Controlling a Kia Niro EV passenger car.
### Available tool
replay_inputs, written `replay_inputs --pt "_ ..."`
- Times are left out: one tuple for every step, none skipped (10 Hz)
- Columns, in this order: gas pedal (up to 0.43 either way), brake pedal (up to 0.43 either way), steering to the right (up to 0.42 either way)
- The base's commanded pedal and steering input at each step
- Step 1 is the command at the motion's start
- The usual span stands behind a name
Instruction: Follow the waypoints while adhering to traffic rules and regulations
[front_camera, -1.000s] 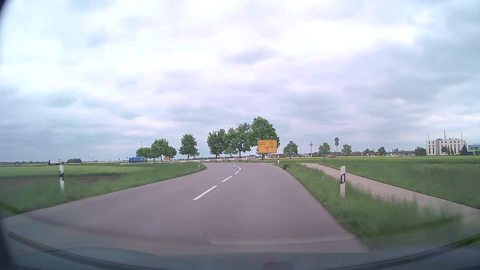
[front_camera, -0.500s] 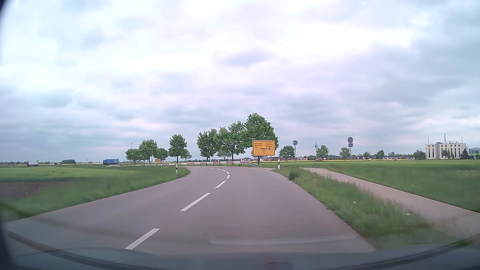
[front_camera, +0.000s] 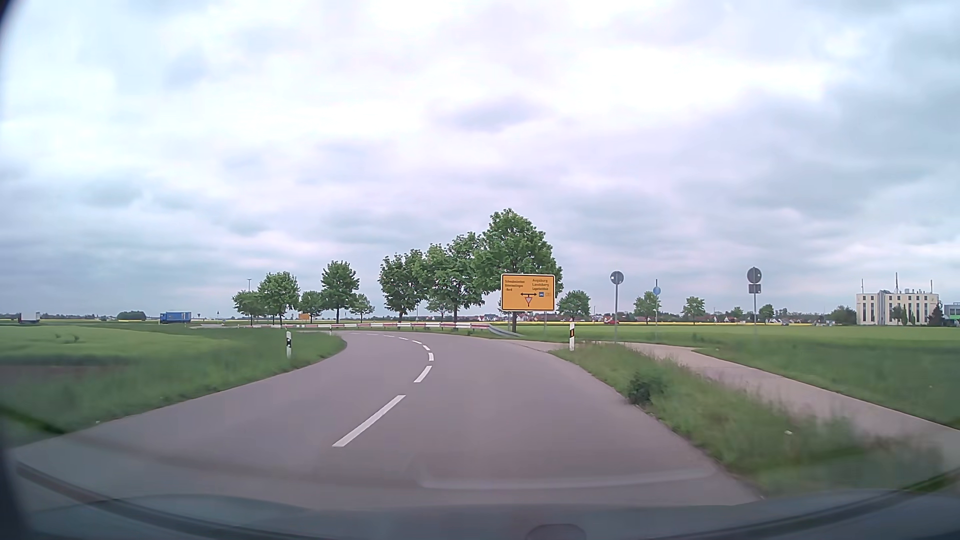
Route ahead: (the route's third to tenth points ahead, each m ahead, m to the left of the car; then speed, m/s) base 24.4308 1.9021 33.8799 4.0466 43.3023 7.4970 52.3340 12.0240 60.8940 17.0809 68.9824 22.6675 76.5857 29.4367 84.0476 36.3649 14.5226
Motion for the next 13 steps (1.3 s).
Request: replay_inputs --pt "0.087 0.0 -0.009" --pt "0.087 0.0 -0.011" --pt "0.079 0.0 -0.012" --pt "0.067 0.0 -0.016" --pt "0.067 0.0 -0.023" --pt "0.079 0.0 -0.028" --pt "0.118 0.0 -0.033" --pt "0.13 0.0 -0.037" --pt "0.13 0.0 -0.041" --pt "0.13 0.0 -0.045" --pt "0.13 0.0 -0.045" --pt "0.13 0.0 -0.045" --pt "0.13 0.0 -0.045"
